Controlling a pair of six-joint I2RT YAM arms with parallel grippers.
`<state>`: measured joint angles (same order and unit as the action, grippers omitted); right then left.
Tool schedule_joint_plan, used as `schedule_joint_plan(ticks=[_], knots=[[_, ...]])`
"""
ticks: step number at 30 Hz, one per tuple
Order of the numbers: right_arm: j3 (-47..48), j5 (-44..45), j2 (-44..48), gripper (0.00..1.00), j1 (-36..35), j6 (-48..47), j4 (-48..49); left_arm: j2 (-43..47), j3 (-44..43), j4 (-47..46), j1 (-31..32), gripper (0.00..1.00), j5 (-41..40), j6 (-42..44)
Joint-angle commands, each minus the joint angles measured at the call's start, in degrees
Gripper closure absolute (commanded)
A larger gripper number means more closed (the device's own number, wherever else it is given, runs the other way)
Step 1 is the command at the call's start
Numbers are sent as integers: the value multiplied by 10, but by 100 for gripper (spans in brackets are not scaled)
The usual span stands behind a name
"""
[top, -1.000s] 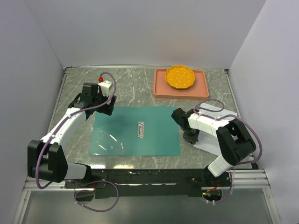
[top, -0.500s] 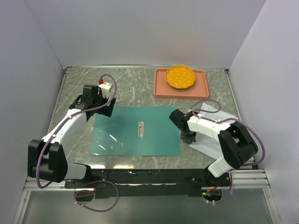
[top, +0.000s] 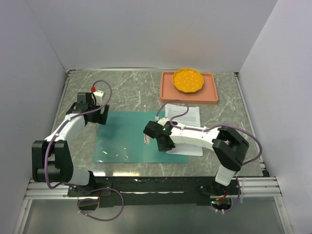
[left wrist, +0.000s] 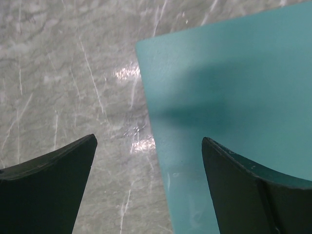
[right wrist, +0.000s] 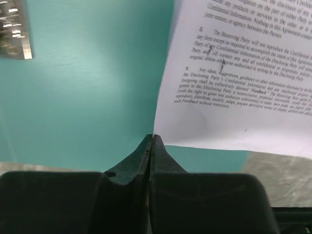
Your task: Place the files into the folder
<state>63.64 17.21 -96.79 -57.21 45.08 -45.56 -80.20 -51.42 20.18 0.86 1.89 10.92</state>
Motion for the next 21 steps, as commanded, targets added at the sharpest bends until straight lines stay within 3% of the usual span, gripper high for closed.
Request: schedule_joint_plan(ticks=[1, 7, 11, 12, 13, 15, 16, 21], knots=[[54, -19, -45, 100, -9, -10, 6, 0, 10, -21, -6, 4, -3, 18], [98, -44, -98, 100, -13, 0, 19, 20, 7, -10, -6, 4, 2, 22], [137, -78, -117, 93, -12, -3, 30, 22, -3, 1, -5, 4, 11, 17], [151, -77, -129, 87, -12, -5, 27, 22, -5, 2, -6, 4, 13, 16], [166, -71, -134, 67, -12, -6, 17, 22, -10, 5, -6, 4, 13, 15], [201, -47, -131, 47, -5, -10, -15, 22, -12, 10, -6, 4, 14, 14], [204, -40, -120, 32, 2, -10, -20, 23, -15, 11, -6, 4, 14, 15], [120, -49, 3, 32, 130, -48, 33, 29, -17, 13, -6, 4, 13, 18]])
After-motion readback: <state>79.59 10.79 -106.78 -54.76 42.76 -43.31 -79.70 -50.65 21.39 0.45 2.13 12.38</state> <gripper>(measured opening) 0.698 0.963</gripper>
